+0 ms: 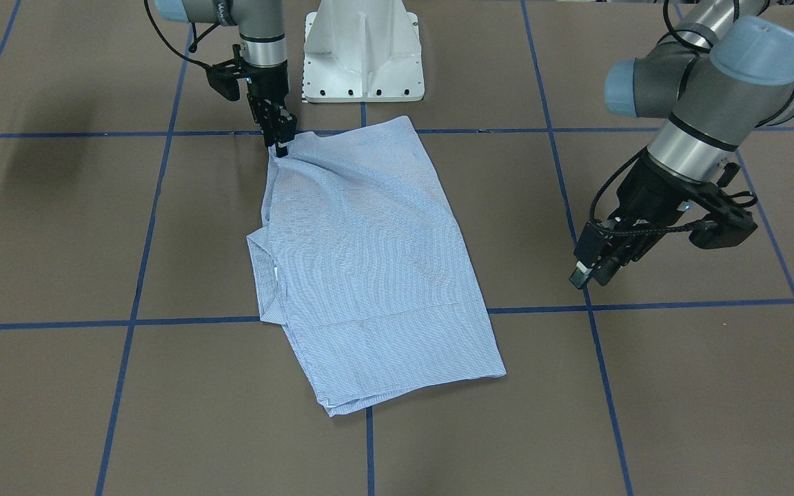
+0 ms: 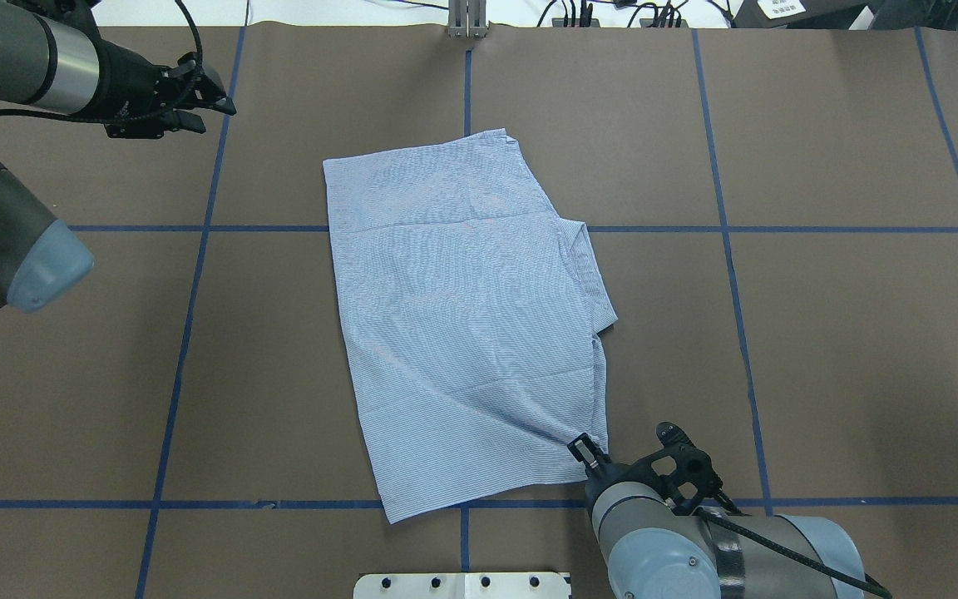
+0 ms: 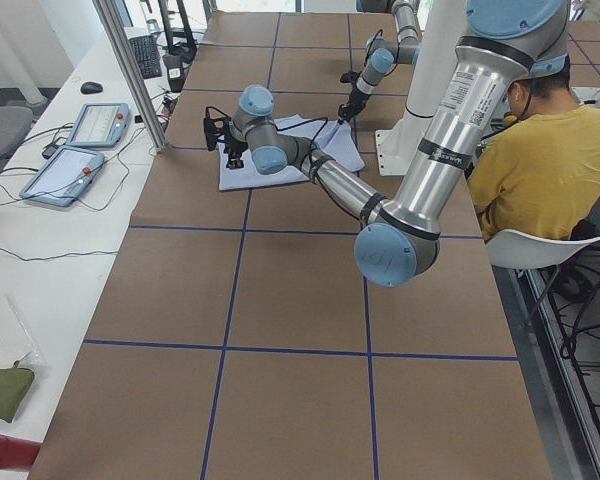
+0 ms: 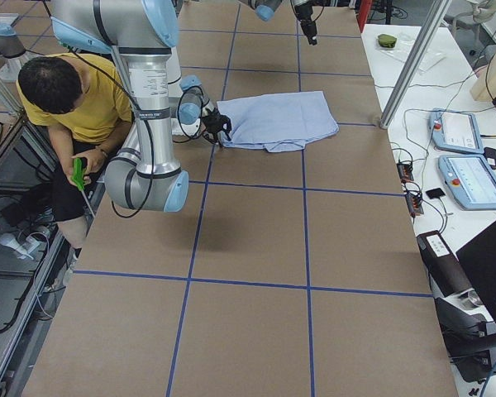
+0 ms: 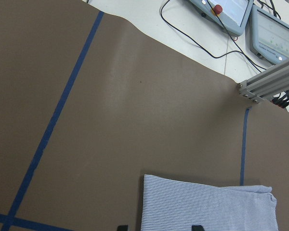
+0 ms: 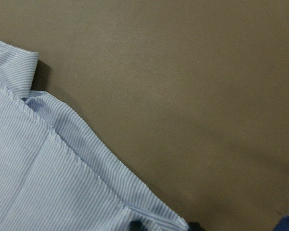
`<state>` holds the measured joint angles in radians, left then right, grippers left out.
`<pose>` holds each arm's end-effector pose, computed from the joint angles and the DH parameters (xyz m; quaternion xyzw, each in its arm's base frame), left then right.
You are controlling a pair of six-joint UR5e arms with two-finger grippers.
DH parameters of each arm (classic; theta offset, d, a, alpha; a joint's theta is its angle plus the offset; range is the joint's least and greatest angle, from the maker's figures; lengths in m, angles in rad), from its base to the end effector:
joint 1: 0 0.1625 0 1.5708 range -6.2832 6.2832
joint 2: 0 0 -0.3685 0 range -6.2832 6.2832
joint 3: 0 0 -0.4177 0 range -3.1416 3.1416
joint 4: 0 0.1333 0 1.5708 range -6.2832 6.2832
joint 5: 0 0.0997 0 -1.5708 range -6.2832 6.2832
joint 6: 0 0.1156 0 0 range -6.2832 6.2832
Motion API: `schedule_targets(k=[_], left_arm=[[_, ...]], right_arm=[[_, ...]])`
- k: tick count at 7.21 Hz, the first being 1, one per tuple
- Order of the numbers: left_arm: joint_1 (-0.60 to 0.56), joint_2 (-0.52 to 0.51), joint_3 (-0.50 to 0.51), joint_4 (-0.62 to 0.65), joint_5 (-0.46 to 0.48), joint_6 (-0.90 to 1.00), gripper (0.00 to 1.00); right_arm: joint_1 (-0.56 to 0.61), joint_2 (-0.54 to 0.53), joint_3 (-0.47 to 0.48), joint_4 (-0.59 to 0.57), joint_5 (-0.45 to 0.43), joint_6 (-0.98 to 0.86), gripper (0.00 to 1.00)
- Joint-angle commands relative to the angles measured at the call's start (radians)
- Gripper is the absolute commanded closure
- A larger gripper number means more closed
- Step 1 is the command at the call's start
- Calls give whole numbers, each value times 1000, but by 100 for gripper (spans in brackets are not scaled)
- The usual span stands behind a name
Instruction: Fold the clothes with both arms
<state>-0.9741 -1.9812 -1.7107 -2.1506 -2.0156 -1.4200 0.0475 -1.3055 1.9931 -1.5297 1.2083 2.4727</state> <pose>0.2905 -0.5763 0.2363 0.1209 0.5412 -0.2214 0.8022 -0.5568 -0.2010 0.2672 0.0081 -0.3888 0.4772 0.7881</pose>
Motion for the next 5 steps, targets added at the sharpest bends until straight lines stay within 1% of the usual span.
schedule_targets(k=[1,3,4,5], left_arm=[[0,2,-9,0,0,0,46],[0,4,-14,0,0,-14,46],[8,4,-21,0,0,-26,46],[35,5,-50,0,0,-83,46]], right_arm=[[0,2,3,-1,0,0,100],[0,-1,6,-1,0,0,100],[2,-6,19,-6,0,0,100],[5,-17,51,-13,2,0,100]])
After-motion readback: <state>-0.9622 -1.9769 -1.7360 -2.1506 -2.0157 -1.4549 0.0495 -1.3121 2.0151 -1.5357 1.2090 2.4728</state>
